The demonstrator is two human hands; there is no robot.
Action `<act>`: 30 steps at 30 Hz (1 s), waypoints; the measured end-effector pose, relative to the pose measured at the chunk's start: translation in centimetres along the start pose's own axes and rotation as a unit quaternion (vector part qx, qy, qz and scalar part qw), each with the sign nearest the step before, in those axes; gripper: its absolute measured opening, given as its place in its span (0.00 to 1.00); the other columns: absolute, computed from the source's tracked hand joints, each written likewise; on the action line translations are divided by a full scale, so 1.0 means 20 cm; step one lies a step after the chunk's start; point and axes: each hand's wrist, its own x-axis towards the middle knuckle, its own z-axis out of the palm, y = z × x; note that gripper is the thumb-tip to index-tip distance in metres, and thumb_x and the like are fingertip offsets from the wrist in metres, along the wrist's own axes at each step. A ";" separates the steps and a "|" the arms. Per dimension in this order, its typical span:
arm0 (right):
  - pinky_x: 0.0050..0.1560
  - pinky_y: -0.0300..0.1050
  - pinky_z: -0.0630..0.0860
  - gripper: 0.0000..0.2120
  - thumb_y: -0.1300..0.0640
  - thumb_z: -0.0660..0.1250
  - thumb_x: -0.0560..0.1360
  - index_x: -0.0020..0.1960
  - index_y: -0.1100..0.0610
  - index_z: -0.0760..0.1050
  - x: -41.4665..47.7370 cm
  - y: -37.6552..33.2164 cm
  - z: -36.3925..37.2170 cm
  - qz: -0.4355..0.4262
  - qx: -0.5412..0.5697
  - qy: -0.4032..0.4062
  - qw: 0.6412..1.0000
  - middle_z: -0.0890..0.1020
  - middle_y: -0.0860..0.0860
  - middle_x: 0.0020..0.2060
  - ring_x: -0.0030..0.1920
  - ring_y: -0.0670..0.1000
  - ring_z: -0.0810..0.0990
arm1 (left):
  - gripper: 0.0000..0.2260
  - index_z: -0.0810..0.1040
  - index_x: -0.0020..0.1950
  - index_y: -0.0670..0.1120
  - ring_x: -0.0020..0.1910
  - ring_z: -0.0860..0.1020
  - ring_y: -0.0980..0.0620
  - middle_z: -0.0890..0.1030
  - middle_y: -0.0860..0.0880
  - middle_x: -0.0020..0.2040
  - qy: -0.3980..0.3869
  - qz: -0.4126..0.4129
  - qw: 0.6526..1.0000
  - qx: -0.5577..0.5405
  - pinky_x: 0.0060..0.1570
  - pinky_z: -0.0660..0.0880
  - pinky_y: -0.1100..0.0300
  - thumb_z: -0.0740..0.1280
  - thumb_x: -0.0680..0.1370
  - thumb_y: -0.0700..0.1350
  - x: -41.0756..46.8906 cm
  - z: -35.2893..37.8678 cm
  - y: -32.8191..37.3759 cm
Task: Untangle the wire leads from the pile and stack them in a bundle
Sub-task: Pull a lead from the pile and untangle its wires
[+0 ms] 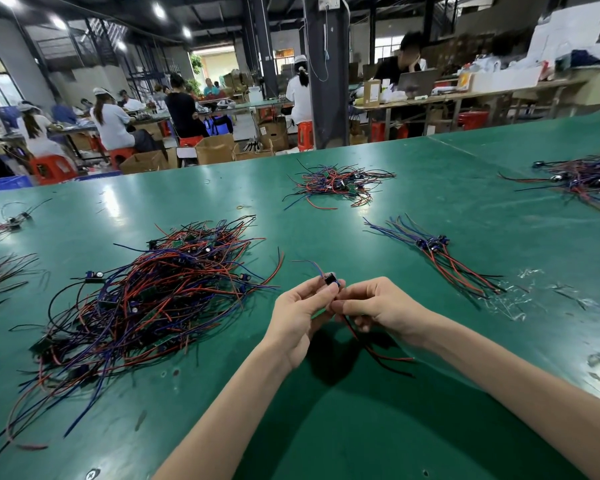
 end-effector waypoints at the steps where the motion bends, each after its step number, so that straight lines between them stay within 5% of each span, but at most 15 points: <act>1: 0.26 0.33 0.67 0.02 0.63 0.70 0.73 0.44 0.60 0.82 0.00 0.00 0.00 0.000 0.000 -0.002 1.000 0.77 0.56 0.33 0.25 0.44 0.67 | 0.05 0.80 0.48 0.42 0.39 0.82 0.54 0.85 0.47 0.44 0.000 -0.003 1.000 -0.006 0.40 0.79 0.63 0.68 0.74 0.35 0.00 0.00 0.00; 13: 0.25 0.35 0.63 0.08 0.65 0.68 0.75 0.37 0.58 0.80 0.01 0.02 -0.01 -0.023 -0.035 0.022 0.999 0.77 0.53 0.27 0.22 0.46 0.66 | 0.10 0.79 0.50 0.43 0.37 0.81 0.56 0.83 0.48 0.43 0.009 0.038 0.998 0.039 0.41 0.78 0.65 0.68 0.73 0.30 0.00 0.01 -0.02; 23: 0.27 0.33 0.65 0.06 0.71 0.65 0.74 0.46 0.63 0.79 0.03 0.04 0.00 -0.033 -0.036 0.005 0.999 0.73 0.52 0.27 0.23 0.43 0.67 | 0.11 0.80 0.50 0.44 0.38 0.80 0.53 0.81 0.47 0.38 0.037 0.060 0.994 0.085 0.44 0.78 0.63 0.69 0.73 0.31 0.01 -0.01 -0.03; 30: 0.21 0.35 0.60 0.10 0.63 0.69 0.74 0.34 0.57 0.79 0.03 0.05 -0.01 -0.006 -0.043 0.038 0.998 0.76 0.53 0.24 0.19 0.45 0.66 | 0.12 0.79 0.50 0.46 0.36 0.81 0.51 0.83 0.47 0.35 0.066 0.114 0.982 0.136 0.49 0.78 0.57 0.72 0.72 0.33 0.02 -0.02 -0.05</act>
